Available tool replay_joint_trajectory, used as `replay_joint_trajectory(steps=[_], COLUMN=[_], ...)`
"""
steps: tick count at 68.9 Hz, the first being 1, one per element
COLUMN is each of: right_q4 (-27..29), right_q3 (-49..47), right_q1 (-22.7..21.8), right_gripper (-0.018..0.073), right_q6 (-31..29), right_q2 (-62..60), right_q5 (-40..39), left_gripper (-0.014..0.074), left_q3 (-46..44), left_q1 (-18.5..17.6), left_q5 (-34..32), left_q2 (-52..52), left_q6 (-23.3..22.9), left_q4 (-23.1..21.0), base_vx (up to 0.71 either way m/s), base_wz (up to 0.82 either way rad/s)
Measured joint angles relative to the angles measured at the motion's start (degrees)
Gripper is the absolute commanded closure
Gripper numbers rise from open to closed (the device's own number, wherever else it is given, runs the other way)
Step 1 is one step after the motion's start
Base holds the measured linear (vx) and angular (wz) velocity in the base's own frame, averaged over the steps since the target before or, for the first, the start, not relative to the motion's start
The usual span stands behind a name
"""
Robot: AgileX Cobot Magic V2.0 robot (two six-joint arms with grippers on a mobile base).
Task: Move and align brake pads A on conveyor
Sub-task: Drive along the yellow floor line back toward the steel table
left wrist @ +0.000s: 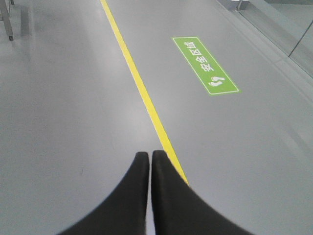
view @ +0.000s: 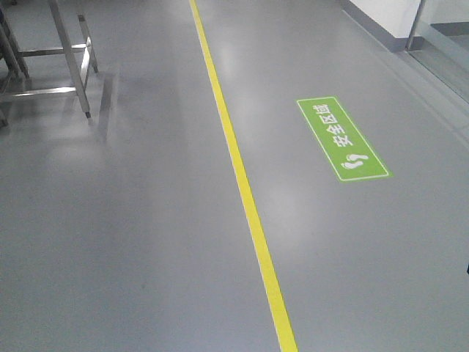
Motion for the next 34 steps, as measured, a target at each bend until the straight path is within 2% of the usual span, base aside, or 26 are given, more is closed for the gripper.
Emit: replay_joint_trajectory(steps=[34], right_q4=[0.0], right_q3=[0.0], right_q1=[0.0], right_gripper=[0.0563], right_q6=[0.0], right_q2=[0.0], right_q5=[0.0], left_gripper=[0.0603], left_q3=[0.0], left_q1=[0.0], left_q5=[0.0], left_q2=[0.0], left_q6=[0.0], left_q4=[0.0], base_vx=[0.57], base_wz=[0.07])
